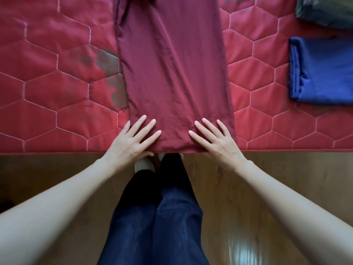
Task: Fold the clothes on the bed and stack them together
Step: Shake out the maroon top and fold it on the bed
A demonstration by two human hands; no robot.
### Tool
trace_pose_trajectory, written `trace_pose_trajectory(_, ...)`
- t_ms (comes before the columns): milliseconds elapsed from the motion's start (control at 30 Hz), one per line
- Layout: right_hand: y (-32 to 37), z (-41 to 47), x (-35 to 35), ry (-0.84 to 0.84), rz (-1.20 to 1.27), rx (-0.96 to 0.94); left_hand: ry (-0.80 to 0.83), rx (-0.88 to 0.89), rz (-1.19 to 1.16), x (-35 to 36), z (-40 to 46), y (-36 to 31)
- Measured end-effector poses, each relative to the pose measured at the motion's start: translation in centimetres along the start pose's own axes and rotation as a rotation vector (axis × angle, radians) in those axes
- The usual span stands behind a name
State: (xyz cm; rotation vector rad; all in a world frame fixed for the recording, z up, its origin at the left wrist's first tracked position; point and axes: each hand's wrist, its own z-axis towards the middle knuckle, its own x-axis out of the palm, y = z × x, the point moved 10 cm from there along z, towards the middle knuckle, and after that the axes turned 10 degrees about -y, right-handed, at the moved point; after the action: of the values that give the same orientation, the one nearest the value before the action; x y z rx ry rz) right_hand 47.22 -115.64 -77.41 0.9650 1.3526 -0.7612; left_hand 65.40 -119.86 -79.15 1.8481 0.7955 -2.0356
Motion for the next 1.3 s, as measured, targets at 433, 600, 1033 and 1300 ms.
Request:
trace_pose_trajectory(433,-3.1,3.5,-5.5,-0.243,0.060,0.185,-0.305,-0.016,-0.118,-6.3,1.8,1.4)
trace_pose_trajectory(600,-7.5,6.3,-8.3,-0.050,0.252,0.422,-0.336,-0.379,-0.356,-10.7,5.0,6.1)
trace_pose_trajectory(1033,-29.2,44.4,-17.8,0.272,0.212,0.243,-0.441,-0.851,-0.916,-20.3,26.7,34.9)
trace_pose_trajectory(1300,-39.1,54.7,-14.2,-0.193,0.296,0.716,-0.312,-1.292,-0.274,-14.8,30.7,46.0)
